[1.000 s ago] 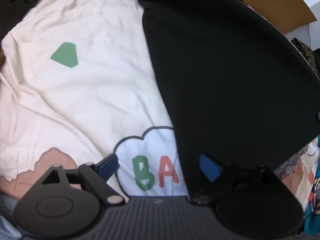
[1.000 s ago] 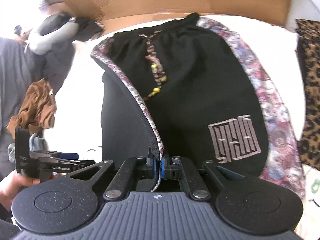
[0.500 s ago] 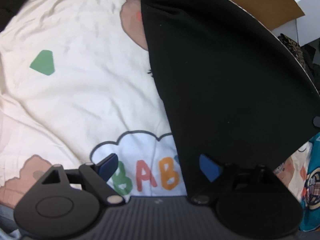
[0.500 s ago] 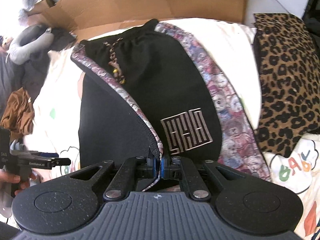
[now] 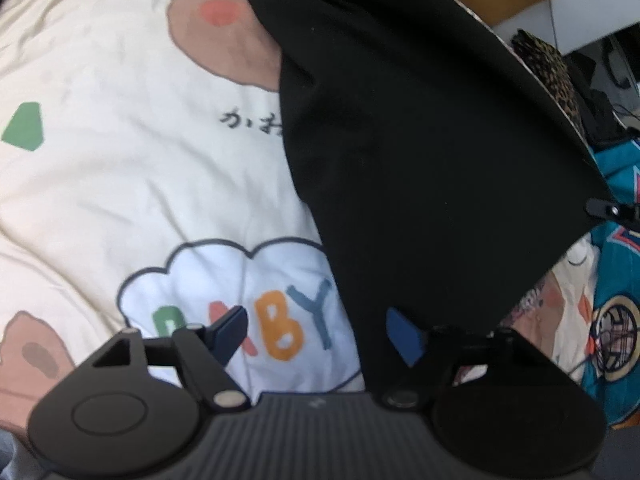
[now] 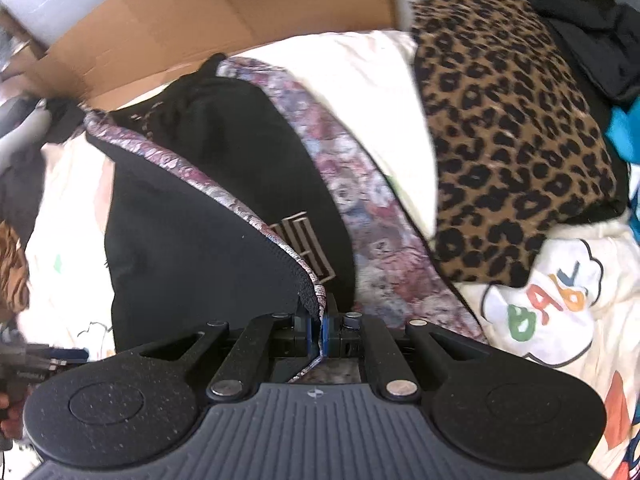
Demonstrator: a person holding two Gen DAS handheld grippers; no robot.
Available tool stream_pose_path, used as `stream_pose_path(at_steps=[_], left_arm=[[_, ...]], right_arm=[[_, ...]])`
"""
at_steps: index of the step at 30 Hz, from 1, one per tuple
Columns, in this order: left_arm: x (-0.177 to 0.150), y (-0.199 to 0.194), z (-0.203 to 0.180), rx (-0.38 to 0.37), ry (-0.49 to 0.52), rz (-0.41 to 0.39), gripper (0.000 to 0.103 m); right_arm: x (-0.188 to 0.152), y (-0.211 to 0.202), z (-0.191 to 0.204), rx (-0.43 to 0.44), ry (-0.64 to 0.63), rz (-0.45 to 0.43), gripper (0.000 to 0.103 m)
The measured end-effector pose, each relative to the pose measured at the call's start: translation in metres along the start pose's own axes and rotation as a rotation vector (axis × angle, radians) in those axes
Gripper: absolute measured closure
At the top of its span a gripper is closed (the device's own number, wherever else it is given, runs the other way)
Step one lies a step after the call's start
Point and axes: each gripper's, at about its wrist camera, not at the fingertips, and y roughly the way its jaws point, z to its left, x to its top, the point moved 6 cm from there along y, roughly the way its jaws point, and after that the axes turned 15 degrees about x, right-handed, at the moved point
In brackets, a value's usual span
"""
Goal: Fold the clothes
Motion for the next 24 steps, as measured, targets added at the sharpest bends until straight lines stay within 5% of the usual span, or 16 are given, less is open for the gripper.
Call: stream_pose_path(at_steps=[12, 19, 24], left_arm=[[-0.014, 0.014, -0.027, -0.034, 0.107, 0.109, 0.04], [-0.021, 0.021, -0.053, -0.058, 0.208, 0.159, 0.04], [-0.038, 0.025, -0.056, -0.079, 0.19, 0.255, 0.04]], right_arm=[[-0.019, -0.001, -0.052, -0.028, 0.03, -0.001, 0.101], [-0.046, 0.013, -0.101, -0.021, 0.096, -0.042, 0.101], [-0.056, 0.014, -0.111, -0.007, 0.131, -0.057, 0.101]])
